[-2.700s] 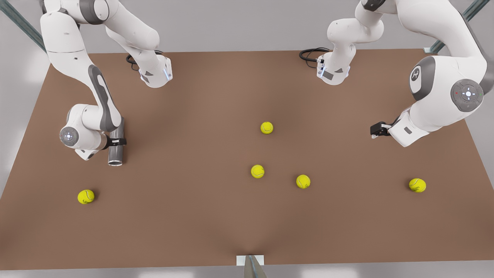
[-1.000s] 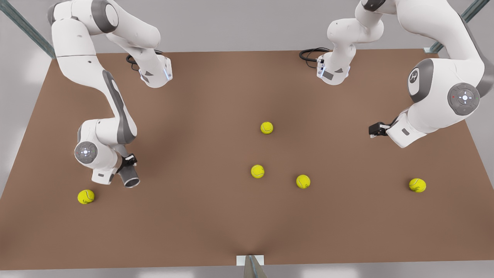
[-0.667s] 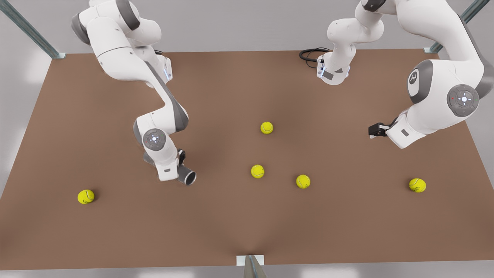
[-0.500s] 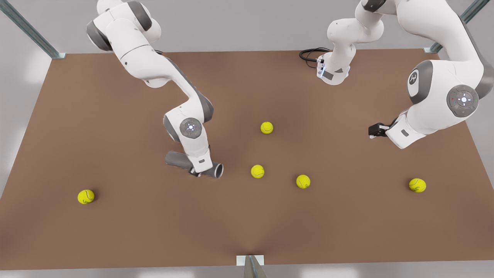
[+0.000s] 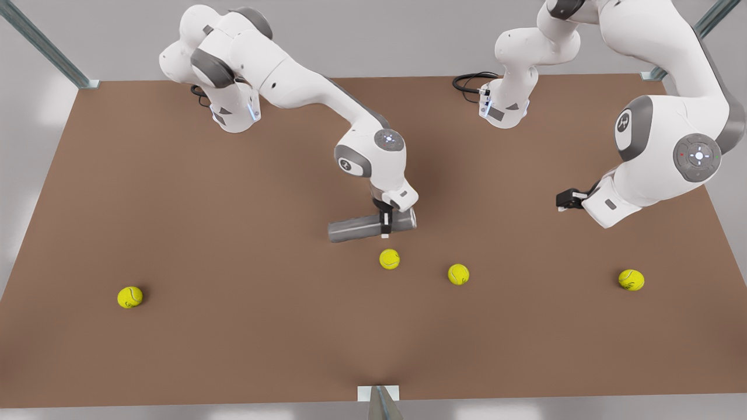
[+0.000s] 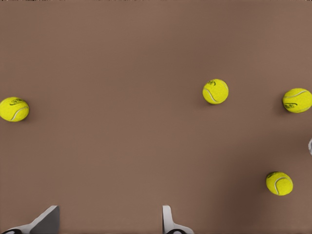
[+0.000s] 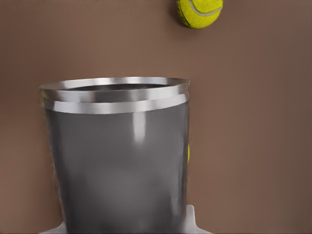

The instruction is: Put the tennis tube upright

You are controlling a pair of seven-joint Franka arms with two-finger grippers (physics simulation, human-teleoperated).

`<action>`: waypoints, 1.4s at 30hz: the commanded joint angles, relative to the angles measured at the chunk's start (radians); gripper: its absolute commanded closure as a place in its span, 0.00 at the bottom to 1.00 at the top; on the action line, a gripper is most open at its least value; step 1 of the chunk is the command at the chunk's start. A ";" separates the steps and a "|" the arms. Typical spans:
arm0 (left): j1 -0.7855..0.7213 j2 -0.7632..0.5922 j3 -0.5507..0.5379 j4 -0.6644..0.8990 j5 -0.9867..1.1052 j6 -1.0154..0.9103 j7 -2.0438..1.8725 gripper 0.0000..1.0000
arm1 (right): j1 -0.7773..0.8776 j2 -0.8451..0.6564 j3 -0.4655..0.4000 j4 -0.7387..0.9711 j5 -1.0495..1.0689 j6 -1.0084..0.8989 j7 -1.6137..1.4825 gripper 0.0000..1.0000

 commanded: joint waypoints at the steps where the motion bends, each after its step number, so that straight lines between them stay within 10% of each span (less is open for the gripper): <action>1: 0.000 0.005 0.000 0.000 0.000 0.002 0.000 0.00 | 0.003 0.011 -0.001 0.015 -0.007 -0.006 0.007 0.46; 11: 0.000 0.033 0.000 0.000 0.000 0.016 -0.002 0.00 | 0.158 0.305 -0.070 0.451 0.021 -0.226 0.047 0.45; 17: 0.000 0.042 0.000 0.000 -0.001 0.025 -0.002 0.00 | 0.163 0.338 -0.068 0.471 0.056 -0.177 0.079 0.00; 24: 0.002 0.054 0.000 0.000 -0.001 0.039 -0.002 0.00 | 0.155 0.338 -0.068 0.469 0.079 -0.164 0.062 0.00; 27: 0.014 0.121 0.003 0.000 -0.208 0.071 -0.015 0.00 | 0.078 0.183 -0.062 0.465 0.103 -0.204 -0.050 0.00; 30: 0.008 0.269 0.005 0.000 -0.575 0.141 -0.164 0.00 | -0.165 -0.146 -0.062 0.452 0.142 -0.825 -0.031 0.00; 32: -0.024 0.335 -0.002 -0.092 -0.747 0.284 -0.079 0.00 | -0.364 -0.320 -0.054 0.217 0.338 -0.727 0.489 0.00; 33: -0.024 0.361 -0.015 -0.221 -0.876 0.384 0.118 0.00 | -0.599 -0.576 0.067 -0.190 0.330 -0.496 0.475 0.00; 42: -0.003 0.347 -0.020 -0.555 -1.126 0.519 0.630 0.00 | -0.825 -0.537 0.101 -0.043 0.300 -0.631 0.457 0.00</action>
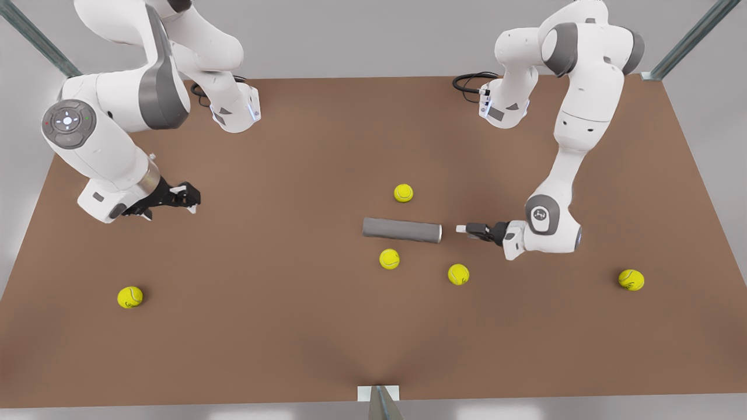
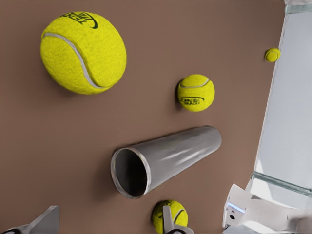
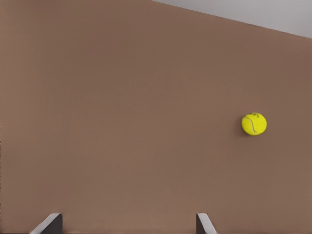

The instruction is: Put the tennis tube upright

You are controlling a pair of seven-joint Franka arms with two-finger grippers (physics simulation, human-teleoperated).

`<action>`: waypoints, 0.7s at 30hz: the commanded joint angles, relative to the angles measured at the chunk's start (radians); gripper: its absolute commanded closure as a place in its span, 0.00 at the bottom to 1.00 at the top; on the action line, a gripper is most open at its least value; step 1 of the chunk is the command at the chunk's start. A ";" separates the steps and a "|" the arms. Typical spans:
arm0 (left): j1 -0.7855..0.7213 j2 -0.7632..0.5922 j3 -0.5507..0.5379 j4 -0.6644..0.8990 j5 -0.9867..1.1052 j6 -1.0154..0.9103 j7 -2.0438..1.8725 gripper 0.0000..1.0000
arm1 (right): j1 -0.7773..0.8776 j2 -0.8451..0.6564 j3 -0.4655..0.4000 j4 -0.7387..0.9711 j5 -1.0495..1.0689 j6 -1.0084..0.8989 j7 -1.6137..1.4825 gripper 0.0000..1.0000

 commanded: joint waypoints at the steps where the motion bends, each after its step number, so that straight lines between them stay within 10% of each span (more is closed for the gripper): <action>1: 0.009 0.005 -0.007 0.000 -0.115 -0.001 0.019 0.00 | 0.008 -0.001 0.001 0.000 -0.001 -0.001 -0.003 0.00; 21: 0.035 0.104 -0.116 0.031 -0.223 0.006 0.108 0.00 | 0.026 0.000 0.006 0.014 -0.052 0.004 0.000 0.00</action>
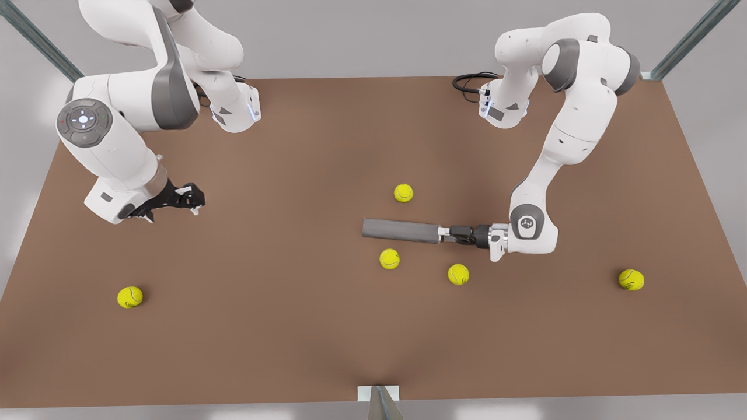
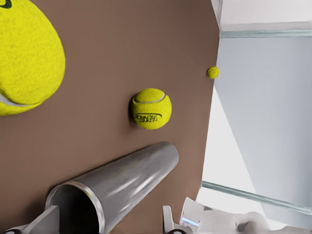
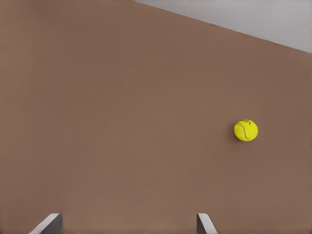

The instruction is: Put the tennis tube upright

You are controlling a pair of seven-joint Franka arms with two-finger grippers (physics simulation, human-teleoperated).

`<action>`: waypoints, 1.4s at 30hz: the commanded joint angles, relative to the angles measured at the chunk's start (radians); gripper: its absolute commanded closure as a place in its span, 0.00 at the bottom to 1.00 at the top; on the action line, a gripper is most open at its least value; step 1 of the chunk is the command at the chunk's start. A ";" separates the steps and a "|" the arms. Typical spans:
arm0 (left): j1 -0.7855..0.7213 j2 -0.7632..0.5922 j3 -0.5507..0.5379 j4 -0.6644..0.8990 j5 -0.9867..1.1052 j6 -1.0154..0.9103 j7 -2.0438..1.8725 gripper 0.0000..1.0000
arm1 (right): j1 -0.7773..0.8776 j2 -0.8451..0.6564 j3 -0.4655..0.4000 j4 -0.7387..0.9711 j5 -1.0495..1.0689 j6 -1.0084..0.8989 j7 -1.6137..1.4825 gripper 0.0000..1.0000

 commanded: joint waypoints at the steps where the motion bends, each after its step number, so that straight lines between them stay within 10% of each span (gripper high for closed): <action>1: 0.000 0.000 -0.005 0.000 -0.001 0.001 0.000 0.00 | 0.000 0.000 0.000 0.000 0.000 0.000 -0.002 0.00; 19: -0.025 0.034 -0.055 0.000 -0.018 0.034 0.000 0.01 | 0.001 0.017 0.000 0.012 0.002 0.023 0.002 0.00; 25: -0.025 0.034 -0.055 0.000 -0.015 0.032 0.002 0.47 | 0.003 0.017 0.000 0.014 0.000 0.023 -0.002 0.00; 42: -0.025 0.011 -0.050 0.002 -0.006 0.027 0.005 0.67 | 0.003 0.023 0.000 0.018 0.000 0.025 0.000 0.00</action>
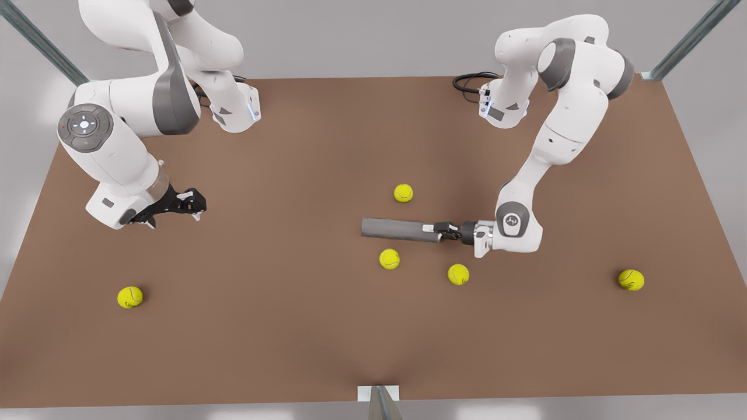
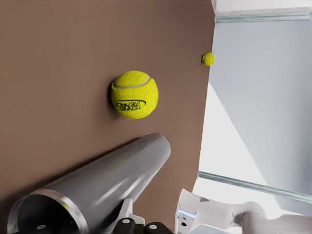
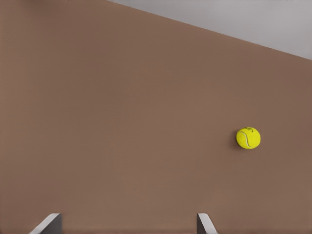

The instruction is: Put the tennis tube upright

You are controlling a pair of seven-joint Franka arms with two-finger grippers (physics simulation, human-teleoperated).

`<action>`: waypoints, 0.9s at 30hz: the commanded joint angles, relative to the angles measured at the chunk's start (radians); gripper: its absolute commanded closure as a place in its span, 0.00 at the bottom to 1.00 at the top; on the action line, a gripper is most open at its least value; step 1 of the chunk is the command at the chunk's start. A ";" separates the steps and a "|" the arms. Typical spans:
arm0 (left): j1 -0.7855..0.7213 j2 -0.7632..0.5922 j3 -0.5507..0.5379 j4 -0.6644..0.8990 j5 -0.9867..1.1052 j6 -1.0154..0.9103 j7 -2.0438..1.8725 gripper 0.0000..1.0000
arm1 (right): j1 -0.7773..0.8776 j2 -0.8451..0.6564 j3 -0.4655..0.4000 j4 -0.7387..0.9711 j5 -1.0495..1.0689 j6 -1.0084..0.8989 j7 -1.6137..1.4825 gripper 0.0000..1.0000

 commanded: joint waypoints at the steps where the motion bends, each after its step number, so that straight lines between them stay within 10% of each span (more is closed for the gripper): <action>1: 0.001 0.000 0.000 -0.002 0.012 0.000 0.000 0.67 | 0.001 0.000 0.000 0.000 0.000 0.000 0.000 0.00; 27: 0.000 -0.065 0.000 -0.009 0.028 0.000 -0.009 0.79 | 0.000 0.000 0.000 0.000 0.000 0.000 0.000 0.00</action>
